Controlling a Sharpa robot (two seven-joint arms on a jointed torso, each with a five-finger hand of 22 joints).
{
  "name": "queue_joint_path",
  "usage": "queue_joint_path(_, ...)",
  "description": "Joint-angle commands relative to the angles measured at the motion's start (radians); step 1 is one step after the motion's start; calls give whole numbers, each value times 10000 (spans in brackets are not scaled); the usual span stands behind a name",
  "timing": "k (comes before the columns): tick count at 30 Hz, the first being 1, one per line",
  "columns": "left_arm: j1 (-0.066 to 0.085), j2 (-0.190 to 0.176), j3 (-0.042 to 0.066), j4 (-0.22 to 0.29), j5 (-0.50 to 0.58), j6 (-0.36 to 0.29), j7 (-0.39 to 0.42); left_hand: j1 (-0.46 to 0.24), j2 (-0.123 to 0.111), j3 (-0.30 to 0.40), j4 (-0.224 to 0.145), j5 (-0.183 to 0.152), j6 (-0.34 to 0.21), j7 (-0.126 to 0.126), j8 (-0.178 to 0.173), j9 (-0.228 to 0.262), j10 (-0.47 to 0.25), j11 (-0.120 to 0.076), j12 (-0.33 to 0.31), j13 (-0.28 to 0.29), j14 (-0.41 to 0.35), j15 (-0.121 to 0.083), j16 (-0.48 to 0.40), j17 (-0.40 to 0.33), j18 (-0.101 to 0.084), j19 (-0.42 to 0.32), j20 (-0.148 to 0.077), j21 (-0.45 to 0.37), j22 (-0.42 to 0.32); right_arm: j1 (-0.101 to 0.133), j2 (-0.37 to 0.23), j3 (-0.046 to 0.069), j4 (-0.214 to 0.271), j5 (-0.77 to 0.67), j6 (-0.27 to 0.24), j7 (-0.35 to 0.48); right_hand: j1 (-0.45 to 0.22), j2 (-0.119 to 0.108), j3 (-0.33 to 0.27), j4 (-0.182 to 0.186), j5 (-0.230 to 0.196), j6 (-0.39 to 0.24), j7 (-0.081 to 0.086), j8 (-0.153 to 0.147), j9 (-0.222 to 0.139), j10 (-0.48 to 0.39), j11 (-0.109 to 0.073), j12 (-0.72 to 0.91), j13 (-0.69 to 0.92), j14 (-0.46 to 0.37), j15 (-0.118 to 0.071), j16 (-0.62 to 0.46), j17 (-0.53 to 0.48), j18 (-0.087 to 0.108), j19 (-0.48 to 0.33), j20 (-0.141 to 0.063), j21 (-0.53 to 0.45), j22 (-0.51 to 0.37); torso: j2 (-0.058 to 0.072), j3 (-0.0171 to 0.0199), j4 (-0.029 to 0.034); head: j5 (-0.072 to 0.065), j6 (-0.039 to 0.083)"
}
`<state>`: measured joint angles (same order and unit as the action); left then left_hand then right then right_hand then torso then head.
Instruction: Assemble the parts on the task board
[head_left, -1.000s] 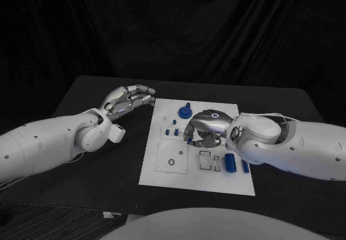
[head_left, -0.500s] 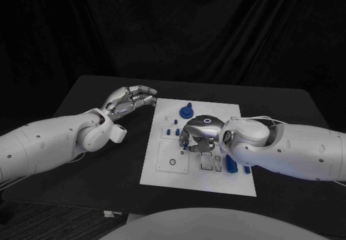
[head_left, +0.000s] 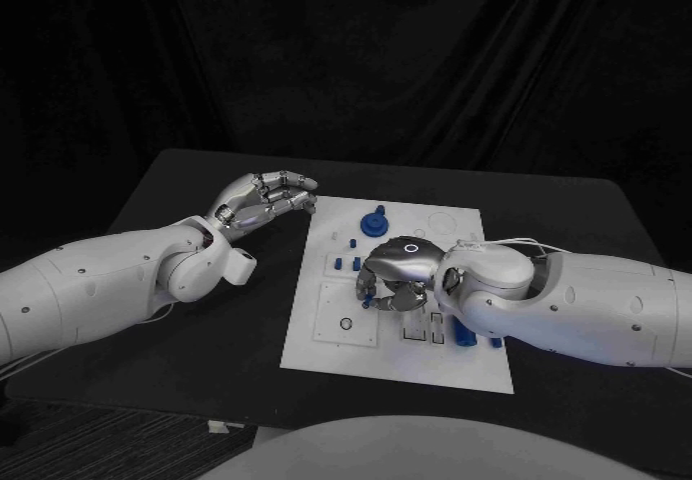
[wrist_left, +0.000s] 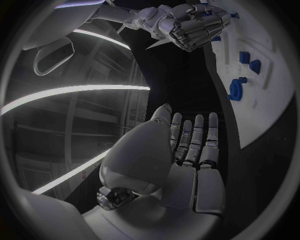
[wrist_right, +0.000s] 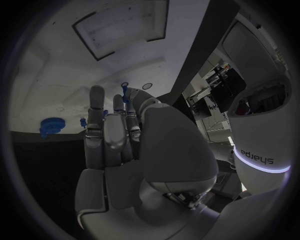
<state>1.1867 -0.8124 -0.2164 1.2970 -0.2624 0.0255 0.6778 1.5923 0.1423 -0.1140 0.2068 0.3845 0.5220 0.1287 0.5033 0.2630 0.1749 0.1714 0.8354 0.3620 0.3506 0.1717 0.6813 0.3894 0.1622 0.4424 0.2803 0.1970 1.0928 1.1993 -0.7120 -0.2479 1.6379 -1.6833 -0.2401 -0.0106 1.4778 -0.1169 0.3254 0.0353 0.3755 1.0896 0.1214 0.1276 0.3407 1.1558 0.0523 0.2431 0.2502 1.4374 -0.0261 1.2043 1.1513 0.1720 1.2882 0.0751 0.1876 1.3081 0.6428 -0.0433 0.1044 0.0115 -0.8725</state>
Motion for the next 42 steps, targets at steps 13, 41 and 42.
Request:
queue_joint_path(13,-22,48,9,-35,75,180,383,79,-9,15,-40,60,65,-31,-39,-12,65,-30,24,-12,30,-16,15,-11,151,44,-7,34,-15,-127,135,5,-185,-194,64,44,84,-28,-3,-100,-32,5,-7,-68,-21,98,12,-33,12,-4,4,-27,8,72,31,-40,-19,247,-40,2,-14,40,-2)
queue_joint_path(41,-123,45,9,-173,76,254,289,115,28,45,-48,79,90,-11,-45,-33,73,-26,15,-35,23,-21,-4,-26,150,29,-11,29,-20,-354,-200,7,-134,-474,-479,98,-294,-637,-1929,1334,-2924,-4513,-486,-660,-1659,-3566,651,-736,-163,-745,379,-687,-619,89,-262,387,-989,-488,-31,6,-3,23,-2)
queue_joint_path(42,-127,39,9,-174,76,253,288,115,28,45,-48,79,90,-11,-45,-33,73,-26,15,-35,23,-21,-4,-26,150,29,-11,29,-20,-341,-291,8,-66,-474,-593,98,-199,-710,-2011,1539,-2970,-4690,-557,-683,-1739,-3759,670,-687,-145,-777,379,-686,-623,77,-254,407,-1041,-526,-32,7,-8,29,-2)
